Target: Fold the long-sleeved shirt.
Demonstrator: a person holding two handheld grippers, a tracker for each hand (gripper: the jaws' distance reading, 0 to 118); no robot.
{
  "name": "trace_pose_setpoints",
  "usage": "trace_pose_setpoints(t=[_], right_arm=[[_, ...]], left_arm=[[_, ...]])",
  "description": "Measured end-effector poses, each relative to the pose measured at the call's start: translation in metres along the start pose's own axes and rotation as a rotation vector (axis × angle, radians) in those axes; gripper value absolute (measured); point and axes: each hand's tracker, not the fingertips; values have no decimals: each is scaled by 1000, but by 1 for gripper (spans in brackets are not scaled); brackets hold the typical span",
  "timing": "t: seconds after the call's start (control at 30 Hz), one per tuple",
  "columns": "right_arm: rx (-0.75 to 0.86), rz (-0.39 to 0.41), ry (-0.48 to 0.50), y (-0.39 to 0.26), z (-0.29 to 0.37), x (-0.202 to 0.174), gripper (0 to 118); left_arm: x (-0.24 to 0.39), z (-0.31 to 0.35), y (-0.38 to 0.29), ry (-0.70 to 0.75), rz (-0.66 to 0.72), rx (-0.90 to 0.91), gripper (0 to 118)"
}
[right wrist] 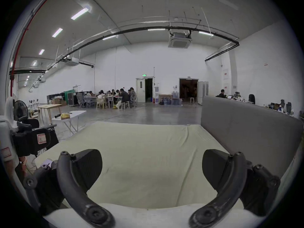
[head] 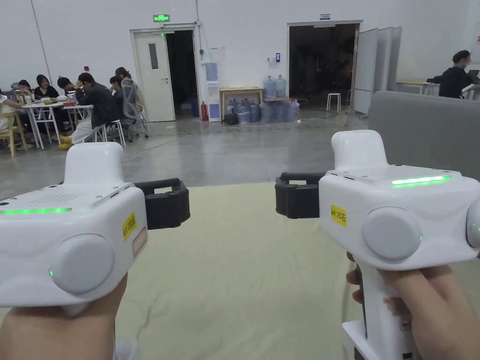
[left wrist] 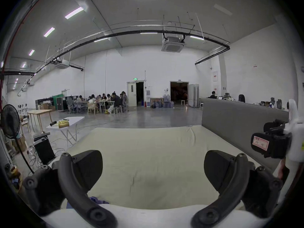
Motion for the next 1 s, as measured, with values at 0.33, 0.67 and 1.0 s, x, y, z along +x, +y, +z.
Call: trace_pose_setpoints(t=[0.33,0.67,1.0], right_arm=[[3,5,29,0,6,-11,118],[-2,-24,29,0,7,-11,118],[1,-27,39,1,14,-12,118]], left_arm=[[0,6,0,-8,18,-4,118],[-1,9,-1,-13,15,-6,118],[0,11,-2,-20,17,-17,118]])
